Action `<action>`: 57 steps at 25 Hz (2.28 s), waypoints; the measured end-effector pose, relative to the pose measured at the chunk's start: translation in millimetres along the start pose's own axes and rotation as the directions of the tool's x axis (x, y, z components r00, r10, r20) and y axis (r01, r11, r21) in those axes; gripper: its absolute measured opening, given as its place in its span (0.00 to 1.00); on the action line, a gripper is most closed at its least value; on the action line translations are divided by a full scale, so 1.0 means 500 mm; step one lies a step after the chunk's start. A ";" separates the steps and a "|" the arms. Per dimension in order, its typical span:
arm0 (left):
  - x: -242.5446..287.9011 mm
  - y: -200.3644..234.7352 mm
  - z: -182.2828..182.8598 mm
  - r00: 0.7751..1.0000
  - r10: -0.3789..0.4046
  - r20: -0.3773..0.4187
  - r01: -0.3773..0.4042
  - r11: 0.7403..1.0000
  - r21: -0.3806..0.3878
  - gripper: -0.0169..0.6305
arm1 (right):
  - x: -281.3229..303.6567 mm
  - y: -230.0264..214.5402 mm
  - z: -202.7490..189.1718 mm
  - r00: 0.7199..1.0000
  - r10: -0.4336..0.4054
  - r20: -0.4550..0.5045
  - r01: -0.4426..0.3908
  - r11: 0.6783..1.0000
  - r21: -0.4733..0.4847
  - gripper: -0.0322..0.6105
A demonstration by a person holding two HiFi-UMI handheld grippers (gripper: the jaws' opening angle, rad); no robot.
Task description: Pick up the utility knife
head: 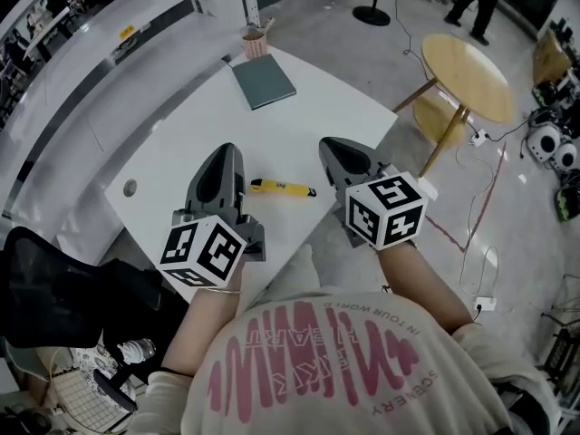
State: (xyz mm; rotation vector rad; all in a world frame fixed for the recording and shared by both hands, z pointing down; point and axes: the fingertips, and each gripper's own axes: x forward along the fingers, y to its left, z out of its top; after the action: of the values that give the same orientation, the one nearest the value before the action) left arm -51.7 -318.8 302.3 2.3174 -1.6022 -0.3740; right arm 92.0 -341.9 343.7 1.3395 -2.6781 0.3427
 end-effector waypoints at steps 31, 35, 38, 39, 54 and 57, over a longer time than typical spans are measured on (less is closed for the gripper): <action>0.045 0.245 -0.237 0.945 0.170 -0.280 -0.182 0.983 -0.018 0.07 | 0.218 0.014 -0.362 0.811 0.322 -0.489 -0.319 0.943 0.093 0.34; 0.042 0.255 -0.232 0.944 0.175 -0.280 -0.189 0.982 -0.021 0.07 | 0.224 0.035 -0.370 0.784 0.342 -0.518 -0.361 0.930 0.068 0.35; 0.038 0.261 -0.234 0.942 0.180 -0.282 -0.195 0.980 -0.027 0.07 | 0.224 0.046 -0.385 0.759 0.338 -0.557 -0.393 0.919 0.022 0.37; 0.036 0.262 -0.236 0.942 0.180 -0.284 -0.196 0.980 -0.029 0.07 | 0.222 0.047 -0.391 0.751 0.330 -0.571 -0.402 0.916 0.001 0.37; 0.012 0.272 -0.242 0.938 0.193 -0.288 -0.215 0.976 -0.044 0.07 | 0.212 0.044 -0.447 0.691 0.253 -0.678 -0.408 0.910 -0.077 0.37; 0.011 0.276 -0.243 0.938 0.195 -0.288 -0.218 0.975 -0.048 0.07 | 0.215 0.034 -0.455 0.694 0.230 -0.683 -0.397 0.913 -0.096 0.37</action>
State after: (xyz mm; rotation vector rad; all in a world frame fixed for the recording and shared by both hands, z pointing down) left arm -122.9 -358.6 467.4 2.0115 -1.6334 -0.0536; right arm 16.9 -356.4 584.0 0.5178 -2.2137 0.4171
